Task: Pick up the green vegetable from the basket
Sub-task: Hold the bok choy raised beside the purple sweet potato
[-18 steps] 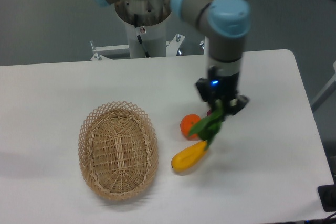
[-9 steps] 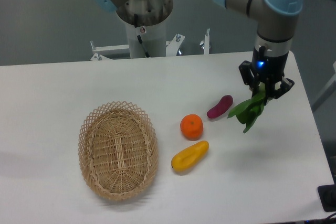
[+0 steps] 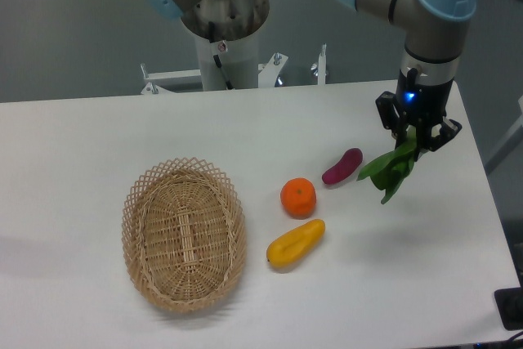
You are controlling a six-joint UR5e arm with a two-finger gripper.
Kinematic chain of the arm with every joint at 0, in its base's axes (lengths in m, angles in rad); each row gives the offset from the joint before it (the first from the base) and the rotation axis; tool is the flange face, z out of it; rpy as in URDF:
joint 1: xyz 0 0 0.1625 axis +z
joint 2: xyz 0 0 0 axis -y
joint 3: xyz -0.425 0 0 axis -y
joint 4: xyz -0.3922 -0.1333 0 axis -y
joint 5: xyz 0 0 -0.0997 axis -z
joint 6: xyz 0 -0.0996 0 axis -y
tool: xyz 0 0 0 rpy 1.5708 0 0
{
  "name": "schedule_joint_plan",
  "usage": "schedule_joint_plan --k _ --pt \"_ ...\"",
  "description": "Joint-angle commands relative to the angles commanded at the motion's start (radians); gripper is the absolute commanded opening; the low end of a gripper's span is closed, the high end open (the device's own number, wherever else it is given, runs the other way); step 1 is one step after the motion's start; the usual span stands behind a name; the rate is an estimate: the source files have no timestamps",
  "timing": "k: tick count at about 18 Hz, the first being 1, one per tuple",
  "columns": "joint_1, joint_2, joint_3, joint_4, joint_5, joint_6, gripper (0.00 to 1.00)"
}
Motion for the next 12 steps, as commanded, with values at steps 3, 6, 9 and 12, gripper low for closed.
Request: schedule_joint_plan --k 3,6,9,12 --pt "0.000 0.000 0.000 0.002 -0.002 -0.002 0.38" --pt "0.000 0.000 0.000 0.002 -0.002 -0.005 0.39" --pt "0.003 0.000 0.000 0.003 -0.012 -0.005 0.39" --pt "0.005 -0.002 0.002 0.003 -0.025 -0.006 0.39"
